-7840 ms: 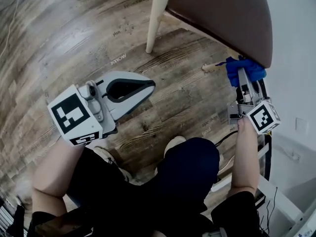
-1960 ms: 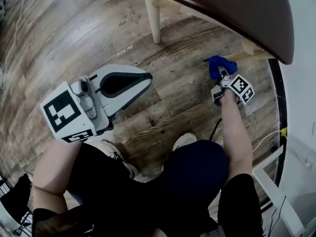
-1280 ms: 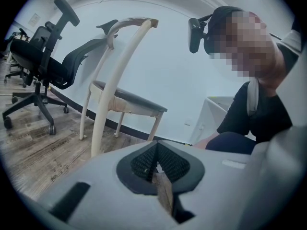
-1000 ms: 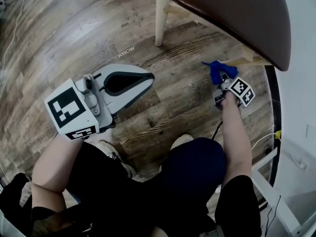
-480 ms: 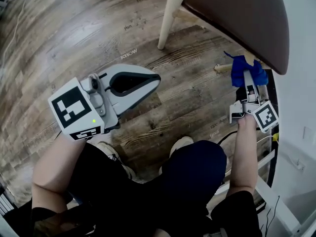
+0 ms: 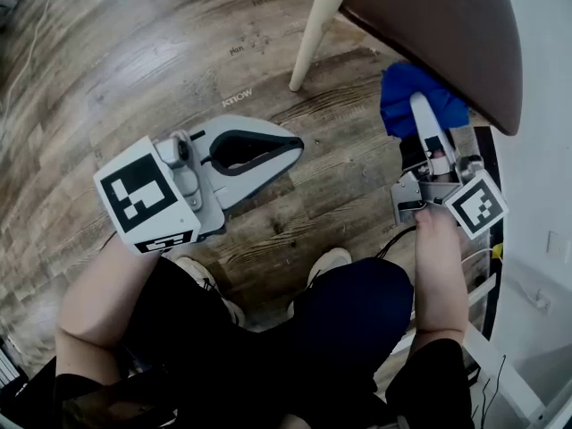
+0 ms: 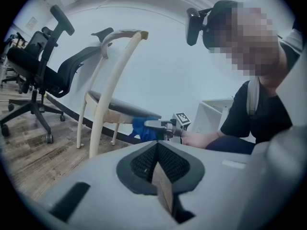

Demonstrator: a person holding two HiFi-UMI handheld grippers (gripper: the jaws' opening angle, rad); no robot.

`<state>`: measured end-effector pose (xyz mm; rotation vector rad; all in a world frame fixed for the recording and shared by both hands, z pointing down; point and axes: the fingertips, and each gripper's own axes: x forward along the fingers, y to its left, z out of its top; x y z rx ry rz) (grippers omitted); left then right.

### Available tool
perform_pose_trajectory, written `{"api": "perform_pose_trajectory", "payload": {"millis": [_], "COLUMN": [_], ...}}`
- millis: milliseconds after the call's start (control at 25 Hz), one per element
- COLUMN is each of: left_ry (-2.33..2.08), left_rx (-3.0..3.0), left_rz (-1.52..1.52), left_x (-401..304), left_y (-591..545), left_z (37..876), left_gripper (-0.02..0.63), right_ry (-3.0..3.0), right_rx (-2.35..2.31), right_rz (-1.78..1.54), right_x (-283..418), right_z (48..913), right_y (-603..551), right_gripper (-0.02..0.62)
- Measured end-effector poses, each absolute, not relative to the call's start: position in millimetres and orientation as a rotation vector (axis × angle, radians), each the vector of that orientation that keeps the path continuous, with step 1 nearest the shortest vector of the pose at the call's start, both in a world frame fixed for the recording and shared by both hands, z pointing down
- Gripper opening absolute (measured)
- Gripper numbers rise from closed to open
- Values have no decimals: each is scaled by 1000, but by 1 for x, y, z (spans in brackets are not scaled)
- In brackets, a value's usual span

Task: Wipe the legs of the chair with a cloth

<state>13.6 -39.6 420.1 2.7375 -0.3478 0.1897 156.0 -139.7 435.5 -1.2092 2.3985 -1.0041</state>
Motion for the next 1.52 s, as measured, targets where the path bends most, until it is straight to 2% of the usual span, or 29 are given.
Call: {"api": "perform_pose_trajectory", "payload": {"millis": [320, 720, 1240, 1520], "left_ry": [-357, -368, -460, -505], "left_rx": [2753, 2739, 2643, 2600], "left_rz": [166, 145, 84, 139], "left_x": [5, -7, -42, -75], "left_y": [-31, -32, -50, -58], "left_z": [407, 405, 410, 423], "left_gripper": [0, 0, 0, 0], "right_ry": [2536, 2584, 2477, 2517], "right_rx": [-996, -933, -1033, -1263], "right_rz": [-1041, -1121, -1586, -1825], "right_x": [65, 21, 13, 16], "right_z": [432, 469, 661, 777], "right_y": [-159, -175, -192, -192], "right_gripper": [98, 101, 101, 101]}}
